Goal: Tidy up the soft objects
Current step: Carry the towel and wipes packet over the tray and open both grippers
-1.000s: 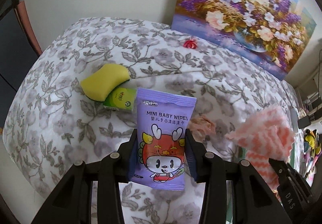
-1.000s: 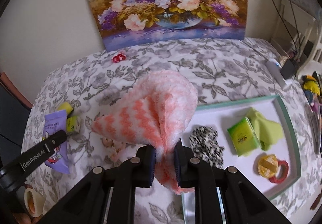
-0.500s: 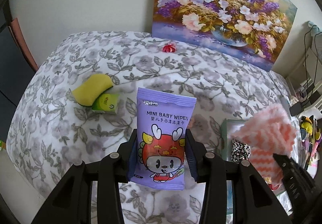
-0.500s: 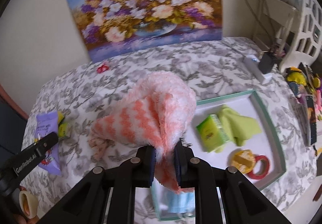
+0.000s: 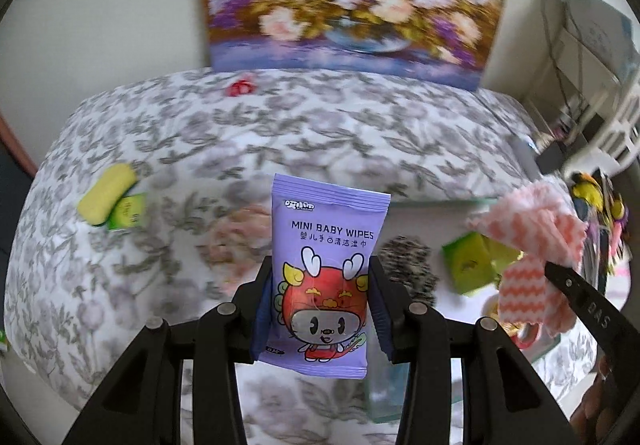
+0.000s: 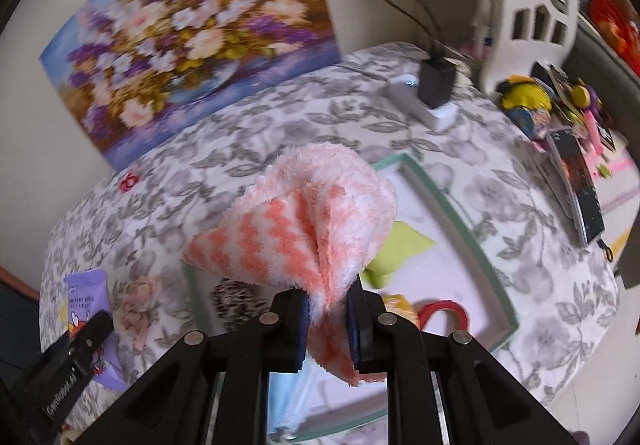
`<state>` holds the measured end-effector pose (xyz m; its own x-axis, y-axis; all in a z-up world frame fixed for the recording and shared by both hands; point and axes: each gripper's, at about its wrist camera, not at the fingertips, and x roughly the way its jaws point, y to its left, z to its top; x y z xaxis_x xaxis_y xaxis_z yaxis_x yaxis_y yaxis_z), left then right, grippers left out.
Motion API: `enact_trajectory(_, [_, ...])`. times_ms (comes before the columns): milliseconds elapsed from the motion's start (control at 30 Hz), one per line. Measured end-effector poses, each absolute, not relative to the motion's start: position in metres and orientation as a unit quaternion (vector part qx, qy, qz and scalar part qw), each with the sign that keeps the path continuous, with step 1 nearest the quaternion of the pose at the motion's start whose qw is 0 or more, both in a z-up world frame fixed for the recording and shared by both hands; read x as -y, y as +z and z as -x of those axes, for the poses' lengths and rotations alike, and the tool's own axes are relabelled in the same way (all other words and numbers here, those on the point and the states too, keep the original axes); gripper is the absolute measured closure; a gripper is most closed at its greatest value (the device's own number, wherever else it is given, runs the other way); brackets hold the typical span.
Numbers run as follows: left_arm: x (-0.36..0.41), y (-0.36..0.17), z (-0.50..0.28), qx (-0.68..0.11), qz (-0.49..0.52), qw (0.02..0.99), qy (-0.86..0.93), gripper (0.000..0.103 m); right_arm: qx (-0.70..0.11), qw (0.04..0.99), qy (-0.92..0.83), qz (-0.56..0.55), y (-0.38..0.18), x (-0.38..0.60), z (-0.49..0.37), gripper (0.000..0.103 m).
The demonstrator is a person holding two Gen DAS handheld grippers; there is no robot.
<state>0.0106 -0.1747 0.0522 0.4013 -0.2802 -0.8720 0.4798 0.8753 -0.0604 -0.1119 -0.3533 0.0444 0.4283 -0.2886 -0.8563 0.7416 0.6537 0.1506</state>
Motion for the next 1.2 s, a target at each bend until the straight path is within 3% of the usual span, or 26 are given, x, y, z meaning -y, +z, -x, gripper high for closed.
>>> enact_trajectory(633, [0.268, 0.006, 0.019, -0.515, -0.15, 0.791, -0.294, 0.057, -0.453, 0.743, -0.383, -0.312, -0.006, 0.427, 0.153, 0.083])
enact_trajectory(767, [0.275, -0.001, 0.016, -0.521, -0.154, 0.788, -0.288, 0.044, -0.457, 0.743, -0.377, -0.31, -0.008, 0.427, 0.149, 0.083])
enact_trajectory(833, [0.275, -0.003, 0.016, -0.521, -0.158, 0.79, -0.283, 0.044, -0.46, 0.746, -0.374, -0.304, -0.008, 0.425, 0.146, 0.076])
enact_trajectory(967, [0.273, -0.004, 0.014, -0.52, -0.165, 0.791, -0.276, 0.043, -0.467, 0.749, -0.365, -0.296, -0.008, 0.419, 0.141, 0.049])
enact_trajectory(1033, [0.27, -0.003, 0.013, -0.519, -0.164, 0.793, -0.272, 0.034, -0.471, 0.751, -0.36, -0.289, -0.007, 0.416, 0.138, 0.041])
enact_trajectory(1067, [0.269, -0.003, 0.011, -0.519, -0.163, 0.795, -0.27, 0.017, -0.473, 0.753, -0.357, -0.286, -0.008, 0.414, 0.137, 0.036])
enact_trajectory(1100, [0.267, -0.002, 0.01, -0.517, -0.161, 0.797, -0.267, 0.012, -0.474, 0.753, -0.357, -0.284, -0.008, 0.414, 0.136, 0.03])
enact_trajectory(1200, [0.262, -0.001, 0.005, -0.512, -0.157, 0.805, -0.255, 0.012, -0.482, 0.752, -0.354, -0.277, -0.012, 0.411, 0.133, 0.014])
